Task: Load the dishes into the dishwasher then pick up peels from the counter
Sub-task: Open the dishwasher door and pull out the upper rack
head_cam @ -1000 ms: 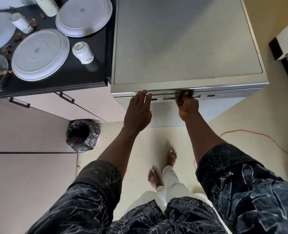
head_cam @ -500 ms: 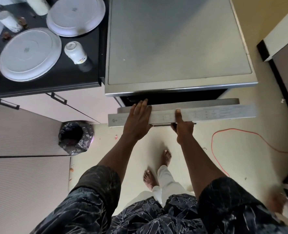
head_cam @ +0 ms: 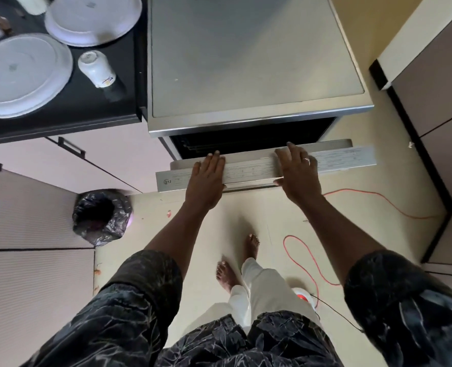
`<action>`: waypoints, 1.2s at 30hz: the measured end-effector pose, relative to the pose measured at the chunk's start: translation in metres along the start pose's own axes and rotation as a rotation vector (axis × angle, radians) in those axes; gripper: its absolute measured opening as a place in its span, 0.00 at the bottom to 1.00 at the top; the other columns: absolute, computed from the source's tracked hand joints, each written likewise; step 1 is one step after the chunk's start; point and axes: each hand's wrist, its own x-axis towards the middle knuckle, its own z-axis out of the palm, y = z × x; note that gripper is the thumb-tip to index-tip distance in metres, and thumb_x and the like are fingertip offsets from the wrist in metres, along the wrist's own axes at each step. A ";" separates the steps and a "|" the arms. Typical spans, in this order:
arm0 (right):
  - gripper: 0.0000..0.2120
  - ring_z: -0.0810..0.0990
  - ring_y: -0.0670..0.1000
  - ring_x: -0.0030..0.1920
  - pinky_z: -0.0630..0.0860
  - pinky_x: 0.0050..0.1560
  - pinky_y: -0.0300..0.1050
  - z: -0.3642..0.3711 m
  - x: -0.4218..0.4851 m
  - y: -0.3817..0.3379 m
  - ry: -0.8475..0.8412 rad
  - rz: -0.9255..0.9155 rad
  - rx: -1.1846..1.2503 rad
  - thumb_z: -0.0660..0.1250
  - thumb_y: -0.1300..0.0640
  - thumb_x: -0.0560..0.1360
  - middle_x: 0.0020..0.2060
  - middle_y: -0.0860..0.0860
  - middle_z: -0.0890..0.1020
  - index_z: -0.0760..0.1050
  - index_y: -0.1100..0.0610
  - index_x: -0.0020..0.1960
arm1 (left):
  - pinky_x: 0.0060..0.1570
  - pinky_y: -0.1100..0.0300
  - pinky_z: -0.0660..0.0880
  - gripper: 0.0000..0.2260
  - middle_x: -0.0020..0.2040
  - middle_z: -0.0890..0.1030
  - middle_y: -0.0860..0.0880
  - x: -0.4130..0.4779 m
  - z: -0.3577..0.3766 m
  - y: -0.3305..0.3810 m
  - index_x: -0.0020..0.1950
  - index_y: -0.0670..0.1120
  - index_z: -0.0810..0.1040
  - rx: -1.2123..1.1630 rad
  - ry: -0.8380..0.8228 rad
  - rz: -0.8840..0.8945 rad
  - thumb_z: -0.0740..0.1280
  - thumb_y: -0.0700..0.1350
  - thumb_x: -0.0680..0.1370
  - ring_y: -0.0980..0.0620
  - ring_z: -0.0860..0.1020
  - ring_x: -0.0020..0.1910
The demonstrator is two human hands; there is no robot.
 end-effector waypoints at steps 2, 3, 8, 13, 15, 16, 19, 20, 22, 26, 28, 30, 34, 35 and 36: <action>0.40 0.58 0.61 0.79 0.58 0.74 0.65 0.001 0.004 0.005 -0.101 -0.042 0.010 0.77 0.47 0.71 0.80 0.57 0.58 0.62 0.50 0.77 | 0.78 0.45 0.52 0.37 0.83 0.50 0.44 -0.005 0.001 0.000 0.83 0.42 0.50 -0.019 -0.012 0.005 0.66 0.52 0.81 0.44 0.50 0.82; 0.40 0.56 0.60 0.80 0.55 0.75 0.65 0.001 0.005 0.007 -0.147 -0.049 0.017 0.75 0.44 0.72 0.81 0.55 0.57 0.60 0.49 0.78 | 0.78 0.45 0.52 0.36 0.83 0.50 0.44 -0.007 0.002 0.000 0.83 0.43 0.50 -0.040 -0.016 0.011 0.66 0.52 0.81 0.45 0.49 0.82; 0.42 0.59 0.61 0.78 0.55 0.75 0.64 -0.003 0.001 0.009 -0.217 -0.058 0.002 0.71 0.38 0.74 0.79 0.56 0.61 0.57 0.51 0.80 | 0.77 0.46 0.55 0.37 0.82 0.58 0.45 -0.021 0.008 0.002 0.81 0.44 0.59 -0.181 0.037 0.006 0.72 0.52 0.77 0.45 0.55 0.81; 0.40 0.71 0.63 0.67 0.69 0.63 0.59 0.001 -0.022 0.009 -0.173 -0.092 -0.043 0.77 0.42 0.69 0.67 0.56 0.73 0.65 0.49 0.76 | 0.69 0.44 0.64 0.36 0.75 0.69 0.45 -0.048 0.024 0.011 0.74 0.44 0.69 -0.163 0.103 0.014 0.78 0.51 0.69 0.43 0.66 0.74; 0.39 0.71 0.62 0.66 0.70 0.62 0.58 0.009 -0.037 0.010 -0.184 -0.111 -0.041 0.78 0.42 0.68 0.65 0.57 0.73 0.67 0.48 0.75 | 0.66 0.44 0.66 0.36 0.72 0.71 0.45 -0.060 0.033 0.016 0.71 0.44 0.70 -0.160 0.122 0.011 0.79 0.50 0.66 0.43 0.69 0.70; 0.39 0.71 0.62 0.65 0.70 0.62 0.58 0.014 -0.045 0.010 -0.192 -0.111 -0.037 0.78 0.41 0.68 0.65 0.57 0.73 0.68 0.48 0.74 | 0.65 0.45 0.66 0.36 0.71 0.72 0.45 -0.066 0.037 0.019 0.71 0.44 0.71 -0.161 0.122 0.006 0.80 0.50 0.66 0.43 0.69 0.69; 0.39 0.70 0.63 0.66 0.70 0.62 0.58 0.027 -0.069 0.014 -0.218 -0.113 -0.036 0.77 0.41 0.68 0.66 0.58 0.72 0.68 0.49 0.74 | 0.64 0.45 0.67 0.36 0.69 0.73 0.45 -0.087 0.050 0.031 0.70 0.44 0.71 -0.157 0.112 -0.009 0.80 0.49 0.65 0.42 0.70 0.67; 0.38 0.70 0.63 0.66 0.69 0.63 0.58 0.030 -0.076 0.015 -0.230 -0.113 -0.039 0.77 0.41 0.69 0.67 0.58 0.71 0.69 0.49 0.74 | 0.64 0.45 0.67 0.36 0.68 0.73 0.45 -0.094 0.054 0.034 0.70 0.44 0.70 -0.151 0.107 -0.006 0.80 0.49 0.65 0.42 0.70 0.66; 0.35 0.71 0.64 0.66 0.69 0.63 0.58 0.039 -0.091 0.016 -0.257 -0.117 -0.043 0.76 0.41 0.70 0.67 0.59 0.71 0.70 0.50 0.72 | 0.64 0.45 0.67 0.33 0.67 0.73 0.45 -0.108 0.064 0.041 0.70 0.45 0.70 -0.147 0.094 -0.011 0.78 0.49 0.67 0.42 0.71 0.65; 0.29 0.72 0.63 0.66 0.69 0.64 0.58 0.058 -0.121 0.013 -0.281 -0.110 -0.023 0.71 0.41 0.74 0.67 0.57 0.72 0.71 0.53 0.70 | 0.66 0.44 0.67 0.27 0.69 0.72 0.46 -0.131 0.080 0.053 0.70 0.46 0.70 -0.173 0.005 -0.047 0.73 0.48 0.73 0.42 0.69 0.67; 0.28 0.71 0.61 0.70 0.66 0.67 0.59 0.070 -0.136 0.009 -0.302 -0.110 -0.030 0.68 0.40 0.76 0.69 0.55 0.73 0.70 0.54 0.70 | 0.65 0.44 0.67 0.25 0.68 0.72 0.46 -0.138 0.088 0.057 0.69 0.47 0.70 -0.179 -0.047 -0.059 0.72 0.49 0.74 0.42 0.70 0.67; 0.29 0.68 0.61 0.73 0.62 0.70 0.59 0.083 -0.151 0.006 -0.334 -0.106 -0.011 0.67 0.40 0.77 0.71 0.54 0.73 0.68 0.56 0.70 | 0.65 0.45 0.67 0.24 0.68 0.72 0.45 -0.145 0.097 0.061 0.69 0.47 0.70 -0.184 -0.097 -0.081 0.71 0.50 0.75 0.42 0.70 0.67; 0.31 0.69 0.62 0.73 0.64 0.69 0.58 0.108 -0.177 0.012 -0.385 -0.134 -0.033 0.69 0.40 0.76 0.71 0.55 0.73 0.68 0.58 0.70 | 0.66 0.44 0.67 0.24 0.69 0.72 0.45 -0.161 0.122 0.070 0.70 0.47 0.70 -0.206 -0.173 -0.110 0.69 0.56 0.77 0.41 0.71 0.68; 0.30 0.70 0.62 0.71 0.65 0.68 0.58 0.114 -0.182 0.014 -0.395 -0.144 -0.038 0.69 0.41 0.76 0.70 0.55 0.74 0.69 0.58 0.70 | 0.66 0.45 0.67 0.24 0.68 0.73 0.45 -0.164 0.127 0.073 0.69 0.47 0.71 -0.225 -0.181 -0.119 0.68 0.57 0.78 0.42 0.72 0.67; 0.29 0.72 0.62 0.70 0.67 0.67 0.57 0.120 -0.187 0.016 -0.404 -0.155 -0.035 0.69 0.41 0.76 0.69 0.55 0.75 0.70 0.57 0.69 | 0.66 0.45 0.68 0.23 0.67 0.74 0.45 -0.168 0.133 0.076 0.68 0.46 0.72 -0.244 -0.189 -0.128 0.68 0.57 0.78 0.42 0.73 0.66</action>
